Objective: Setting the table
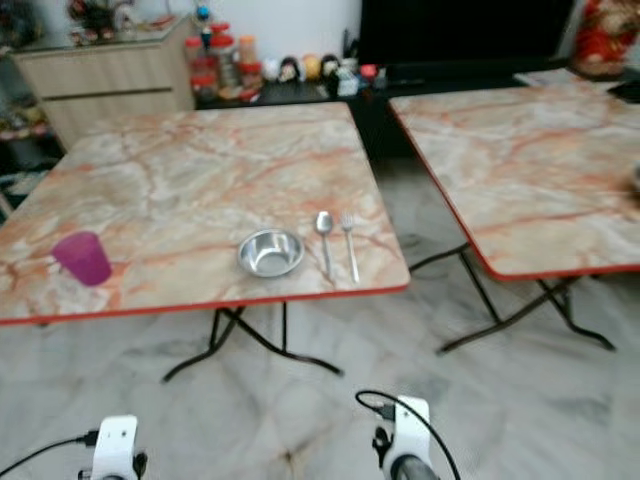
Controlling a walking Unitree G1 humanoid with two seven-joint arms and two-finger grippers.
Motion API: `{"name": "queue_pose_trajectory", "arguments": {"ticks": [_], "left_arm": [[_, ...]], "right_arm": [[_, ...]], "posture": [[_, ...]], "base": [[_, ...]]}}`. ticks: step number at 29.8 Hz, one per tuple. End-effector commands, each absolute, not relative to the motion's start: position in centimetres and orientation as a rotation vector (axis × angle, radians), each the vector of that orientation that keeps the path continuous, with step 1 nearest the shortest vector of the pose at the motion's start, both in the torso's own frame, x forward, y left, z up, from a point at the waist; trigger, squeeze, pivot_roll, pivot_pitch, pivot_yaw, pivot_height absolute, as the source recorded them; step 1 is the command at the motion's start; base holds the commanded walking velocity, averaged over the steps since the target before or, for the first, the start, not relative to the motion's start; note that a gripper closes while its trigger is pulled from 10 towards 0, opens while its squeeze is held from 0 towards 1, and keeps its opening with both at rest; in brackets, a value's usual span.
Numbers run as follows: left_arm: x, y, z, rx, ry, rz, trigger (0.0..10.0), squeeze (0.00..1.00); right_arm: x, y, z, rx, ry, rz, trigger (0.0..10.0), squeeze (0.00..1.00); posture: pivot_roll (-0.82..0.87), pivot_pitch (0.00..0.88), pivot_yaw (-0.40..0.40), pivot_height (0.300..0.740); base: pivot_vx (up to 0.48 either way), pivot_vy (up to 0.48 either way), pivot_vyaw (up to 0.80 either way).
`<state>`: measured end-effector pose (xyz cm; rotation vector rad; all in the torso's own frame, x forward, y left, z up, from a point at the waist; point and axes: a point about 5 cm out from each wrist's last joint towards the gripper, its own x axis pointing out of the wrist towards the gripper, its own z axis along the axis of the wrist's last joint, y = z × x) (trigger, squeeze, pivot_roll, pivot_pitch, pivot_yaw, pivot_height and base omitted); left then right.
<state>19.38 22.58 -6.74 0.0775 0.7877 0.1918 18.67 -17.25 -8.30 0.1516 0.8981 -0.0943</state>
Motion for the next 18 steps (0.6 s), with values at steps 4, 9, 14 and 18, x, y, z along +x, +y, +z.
{"name": "queue_pose_trajectory", "arguments": {"ticks": [4,9,14,18], "left_arm": [[18.31,22.99,-7.28,0.081,0.832,0.201,10.0,0.00],[18.43,22.94,-7.22,0.082,0.828,0.197,10.0,0.00],[18.56,22.79,-7.19,0.080,0.824,0.193,10.0,0.00],[18.73,22.36,-7.22,0.063,0.822,0.188,10.0,0.00]], "right_arm": [[18.82,-17.04,-8.22,0.152,0.887,-0.094,10.0,0.00],[18.72,-16.98,-8.27,0.155,0.888,-0.095,10.0,0.00],[18.70,-16.99,-8.28,0.155,0.889,-0.095,10.0,0.00],[18.73,-17.26,-8.25,0.146,0.889,-0.099,10.0,0.00]], "posture": [[0.01,0.000,0.071,0.732],[0.01,0.000,0.074,0.732],[0.01,0.000,0.073,0.732],[0.02,0.000,0.054,0.732]], "base": [[0.376,0.000,0.00],[0.387,0.000,0.00],[0.386,0.000,0.00],[0.386,0.000,0.00]]}}
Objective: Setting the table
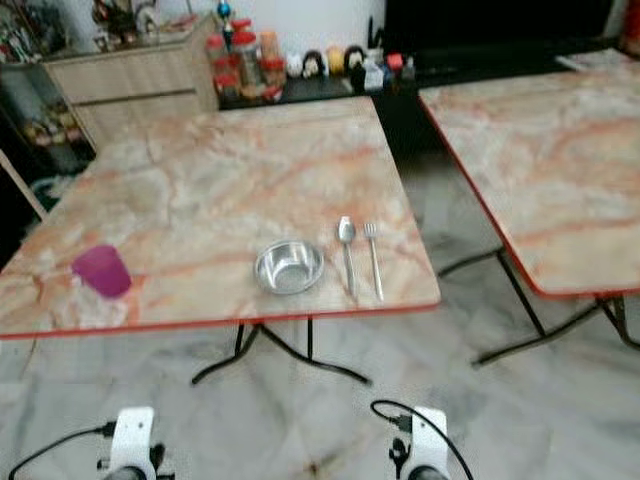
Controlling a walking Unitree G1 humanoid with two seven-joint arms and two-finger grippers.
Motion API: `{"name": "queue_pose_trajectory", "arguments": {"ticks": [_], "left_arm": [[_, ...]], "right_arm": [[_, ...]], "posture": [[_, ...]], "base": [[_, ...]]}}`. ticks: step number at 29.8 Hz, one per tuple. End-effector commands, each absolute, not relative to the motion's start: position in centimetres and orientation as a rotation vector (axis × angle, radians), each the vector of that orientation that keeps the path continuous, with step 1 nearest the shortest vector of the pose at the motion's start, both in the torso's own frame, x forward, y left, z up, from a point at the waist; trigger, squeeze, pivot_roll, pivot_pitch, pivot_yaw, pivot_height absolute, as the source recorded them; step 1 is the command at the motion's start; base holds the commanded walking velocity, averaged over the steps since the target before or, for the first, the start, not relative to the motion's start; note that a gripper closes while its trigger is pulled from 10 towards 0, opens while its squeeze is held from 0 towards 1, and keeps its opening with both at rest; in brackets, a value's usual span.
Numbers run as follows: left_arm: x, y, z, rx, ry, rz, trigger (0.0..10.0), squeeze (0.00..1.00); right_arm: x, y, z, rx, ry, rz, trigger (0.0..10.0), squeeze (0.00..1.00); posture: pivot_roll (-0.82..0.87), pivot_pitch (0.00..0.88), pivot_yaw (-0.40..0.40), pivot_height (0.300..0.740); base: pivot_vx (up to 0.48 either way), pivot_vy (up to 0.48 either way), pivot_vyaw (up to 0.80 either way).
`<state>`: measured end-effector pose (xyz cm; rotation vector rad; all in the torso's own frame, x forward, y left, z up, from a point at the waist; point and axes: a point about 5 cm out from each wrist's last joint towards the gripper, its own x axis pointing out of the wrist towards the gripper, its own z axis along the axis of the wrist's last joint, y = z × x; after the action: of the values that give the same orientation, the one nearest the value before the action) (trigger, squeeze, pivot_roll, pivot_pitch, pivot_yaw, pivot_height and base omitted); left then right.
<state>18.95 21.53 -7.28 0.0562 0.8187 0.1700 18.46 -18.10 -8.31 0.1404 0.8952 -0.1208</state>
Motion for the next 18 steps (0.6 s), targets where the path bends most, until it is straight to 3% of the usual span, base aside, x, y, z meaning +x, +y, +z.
{"name": "queue_pose_trajectory", "arguments": {"ticks": [1,7,18], "left_arm": [[18.8,22.2,-7.2,0.057,0.821,0.186,10.0,0.00],[18.7,21.8,-7.3,0.025,0.816,0.186,10.0,0.00],[14.7,23.6,-8.6,-0.031,0.867,0.330,10.0,0.00]], "right_arm": [[18.7,-17.4,-8.2,0.143,0.889,-0.100,10.0,0.00],[18.9,-17.7,-8.1,0.142,0.888,-0.108,10.0,0.00],[19.0,-17.6,-8.1,0.124,0.892,-0.092,10.0,0.00]], "posture": [[0.02,0.000,0.049,0.732],[0.03,0.000,0.039,0.732],[0.05,0.000,0.021,0.732]], "base": [[0.386,0.000,0.00],[0.349,0.000,0.00],[0.000,0.000,0.00]]}}
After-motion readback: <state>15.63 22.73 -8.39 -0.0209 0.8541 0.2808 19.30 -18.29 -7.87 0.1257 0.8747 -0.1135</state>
